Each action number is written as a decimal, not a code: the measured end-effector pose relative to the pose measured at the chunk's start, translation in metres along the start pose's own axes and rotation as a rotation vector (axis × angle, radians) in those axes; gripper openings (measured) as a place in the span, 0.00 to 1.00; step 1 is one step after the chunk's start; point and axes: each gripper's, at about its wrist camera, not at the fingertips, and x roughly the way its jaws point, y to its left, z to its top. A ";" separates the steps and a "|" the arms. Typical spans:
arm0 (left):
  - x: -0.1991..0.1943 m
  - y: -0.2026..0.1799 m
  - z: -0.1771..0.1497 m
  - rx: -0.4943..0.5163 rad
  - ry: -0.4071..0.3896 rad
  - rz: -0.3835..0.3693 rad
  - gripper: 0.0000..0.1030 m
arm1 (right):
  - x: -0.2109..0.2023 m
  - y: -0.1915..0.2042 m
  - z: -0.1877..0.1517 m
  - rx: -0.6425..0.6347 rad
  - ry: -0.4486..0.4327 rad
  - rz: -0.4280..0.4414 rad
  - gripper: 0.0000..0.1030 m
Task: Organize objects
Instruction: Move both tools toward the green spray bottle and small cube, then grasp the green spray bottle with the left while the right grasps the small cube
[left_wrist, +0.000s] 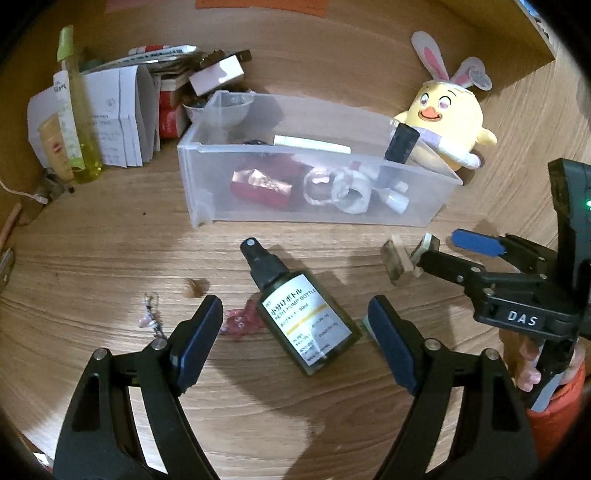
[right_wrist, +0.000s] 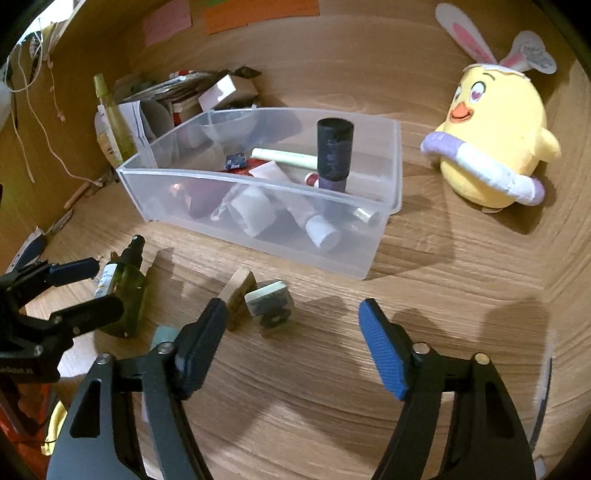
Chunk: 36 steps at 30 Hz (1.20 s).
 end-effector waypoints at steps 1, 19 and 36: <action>0.001 0.000 0.000 -0.004 0.005 -0.006 0.76 | 0.002 0.000 0.000 0.002 0.005 0.006 0.59; 0.007 -0.004 0.005 -0.011 -0.014 -0.018 0.59 | 0.016 0.005 0.004 -0.013 0.024 0.028 0.22; -0.003 0.000 0.019 -0.016 -0.061 -0.035 0.39 | -0.019 0.005 0.018 0.005 -0.087 0.019 0.22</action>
